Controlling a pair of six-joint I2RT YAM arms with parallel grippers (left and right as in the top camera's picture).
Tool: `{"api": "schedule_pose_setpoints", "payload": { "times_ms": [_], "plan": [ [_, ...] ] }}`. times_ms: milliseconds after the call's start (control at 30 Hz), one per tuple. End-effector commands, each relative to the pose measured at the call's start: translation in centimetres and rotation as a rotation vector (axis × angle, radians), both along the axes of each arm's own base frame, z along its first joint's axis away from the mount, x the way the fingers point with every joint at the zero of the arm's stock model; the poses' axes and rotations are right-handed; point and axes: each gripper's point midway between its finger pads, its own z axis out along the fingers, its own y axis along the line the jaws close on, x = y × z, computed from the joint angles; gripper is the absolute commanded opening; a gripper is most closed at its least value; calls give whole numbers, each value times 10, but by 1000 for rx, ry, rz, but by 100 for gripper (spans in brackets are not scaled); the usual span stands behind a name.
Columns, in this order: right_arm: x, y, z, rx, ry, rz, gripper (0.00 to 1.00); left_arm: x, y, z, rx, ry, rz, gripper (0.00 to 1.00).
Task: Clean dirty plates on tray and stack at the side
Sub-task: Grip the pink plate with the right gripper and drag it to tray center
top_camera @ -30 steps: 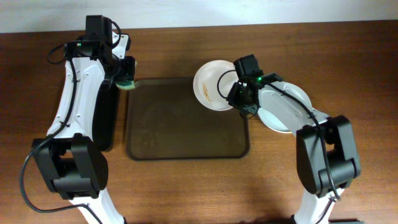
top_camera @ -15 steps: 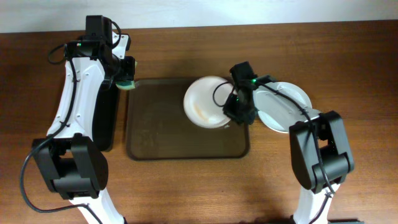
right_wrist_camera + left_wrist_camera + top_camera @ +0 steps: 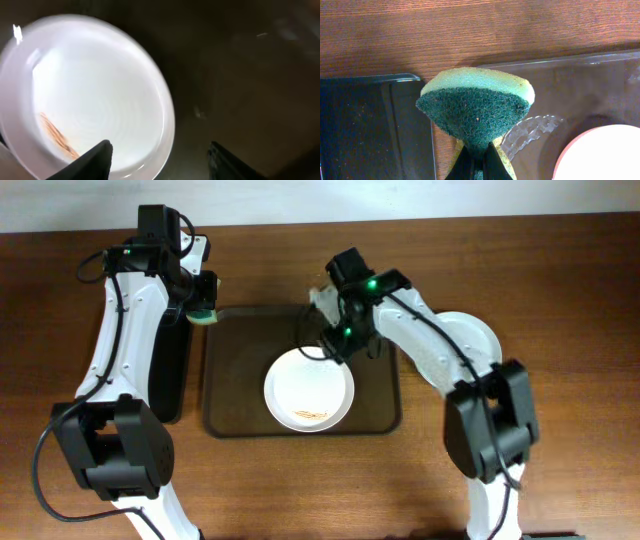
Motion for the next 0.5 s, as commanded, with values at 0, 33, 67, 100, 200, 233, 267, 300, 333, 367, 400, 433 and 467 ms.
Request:
{"api": "schedule_pose_setpoints", "payload": {
  "times_ms": [0,33,67,100,200,233,267,300,333,367,400,433,467],
  "plan": [
    [-4,7,-20,16,12,185,63,0,-2,3,-16,-6,8,1],
    [-2,7,-25,12,12,190,63,0,-2,3,-16,-7,7,1],
    [0,7,-31,10,7,199,62,0,-2,3,-16,-7,7,1],
    [5,7,-38,0,-4,208,61,0,-2,3,-16,-7,7,1],
    [14,4,-55,-40,-28,219,56,0,-2,3,-16,-6,7,1],
    [18,6,-56,-34,-47,226,55,0,-2,3,-16,-6,7,1],
    [22,8,-57,-29,-61,226,55,0,-2,3,-16,-6,8,1],
    [21,8,-59,-32,-60,249,56,0,-2,3,-16,-6,7,1],
    [23,9,-59,-30,-70,252,56,0,-2,3,-16,-7,7,1],
    [26,11,-58,-23,-86,251,57,0,-2,3,-16,-6,7,1],
    [31,16,-56,2,-110,253,58,0,-2,3,-16,-7,7,1],
    [32,19,-55,16,-113,256,58,0,-2,3,-16,-7,7,1],
    [32,20,-54,20,-113,256,56,0,-2,3,-16,-8,8,1]
  ]
}}
